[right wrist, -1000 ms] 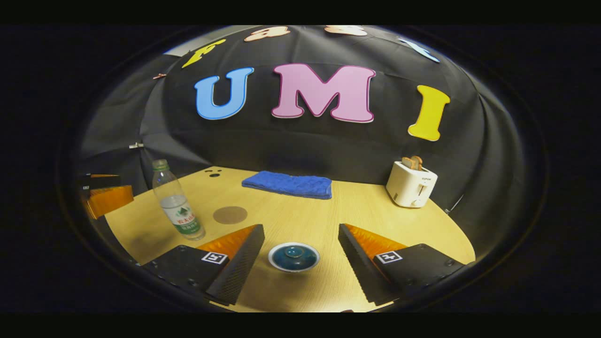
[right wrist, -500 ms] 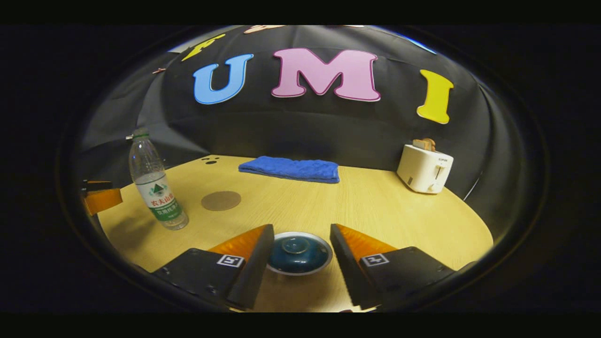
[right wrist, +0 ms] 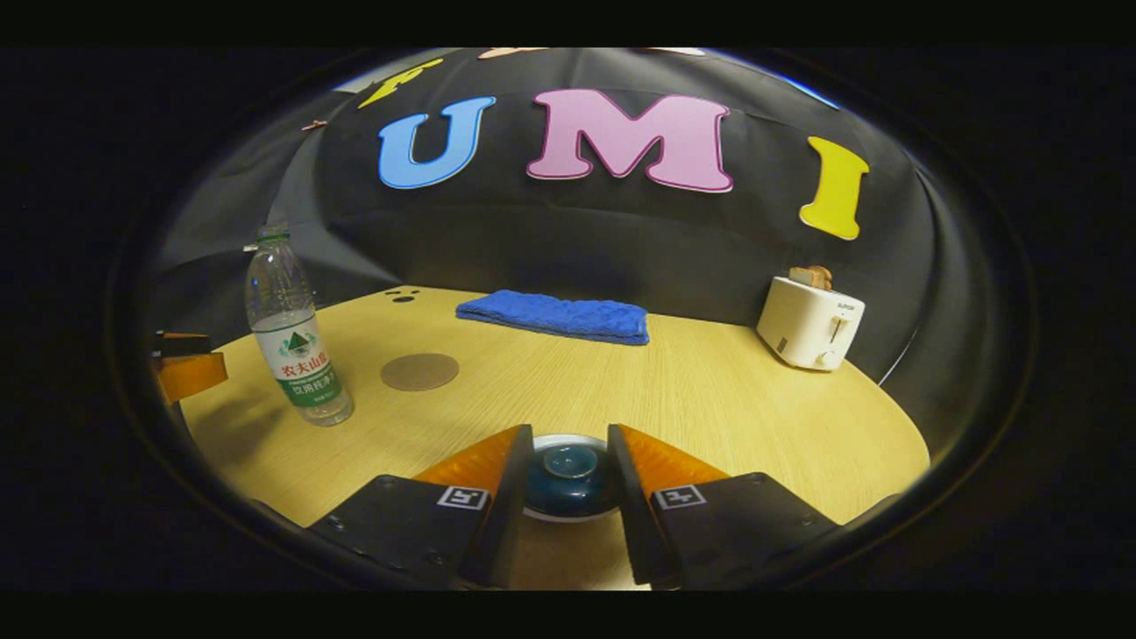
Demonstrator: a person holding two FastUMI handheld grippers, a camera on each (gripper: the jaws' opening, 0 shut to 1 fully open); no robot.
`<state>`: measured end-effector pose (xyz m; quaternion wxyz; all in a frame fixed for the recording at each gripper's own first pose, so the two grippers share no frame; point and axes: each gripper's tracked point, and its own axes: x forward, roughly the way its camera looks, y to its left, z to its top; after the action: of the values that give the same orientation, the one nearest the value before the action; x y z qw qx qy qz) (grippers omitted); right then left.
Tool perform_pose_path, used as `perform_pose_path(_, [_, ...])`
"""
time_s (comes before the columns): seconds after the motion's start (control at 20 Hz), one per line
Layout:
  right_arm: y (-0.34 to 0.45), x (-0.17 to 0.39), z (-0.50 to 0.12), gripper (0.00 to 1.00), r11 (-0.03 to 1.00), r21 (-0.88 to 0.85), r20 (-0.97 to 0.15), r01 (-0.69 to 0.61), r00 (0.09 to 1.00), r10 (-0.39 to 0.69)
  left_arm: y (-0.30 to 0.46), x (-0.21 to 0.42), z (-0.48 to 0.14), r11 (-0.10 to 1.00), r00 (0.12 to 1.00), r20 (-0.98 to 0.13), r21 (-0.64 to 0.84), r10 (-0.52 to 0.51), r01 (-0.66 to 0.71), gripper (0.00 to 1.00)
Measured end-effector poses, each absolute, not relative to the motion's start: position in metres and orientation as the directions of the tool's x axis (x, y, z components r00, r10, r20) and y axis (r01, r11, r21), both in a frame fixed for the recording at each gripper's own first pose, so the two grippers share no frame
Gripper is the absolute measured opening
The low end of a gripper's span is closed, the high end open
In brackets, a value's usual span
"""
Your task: Open the teacup lid with one hand, grasp the water bottle and pour water into the teacup with the other hand; after pouring, place the water bottle on the coaster and then close the teacup lid.
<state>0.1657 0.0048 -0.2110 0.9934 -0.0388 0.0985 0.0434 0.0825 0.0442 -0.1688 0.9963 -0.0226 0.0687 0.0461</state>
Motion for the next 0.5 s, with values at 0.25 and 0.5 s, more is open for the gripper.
perform_pose_path(0.25, [0.006,0.168,-0.211,0.32,0.992,-0.067,-0.215,-0.108,0.972,0.091,0.037,0.085,-0.163,0.998,0.991,-0.116,-0.001,0.062,-0.062,0.99])
perform_pose_path(0.5, [0.006,0.17,-0.209,0.33,0.991,-0.028,-0.24,-0.128,0.964,0.117,0.024,0.096,-0.157,1.0,0.996,-0.087,-0.019,0.003,-0.005,0.99])
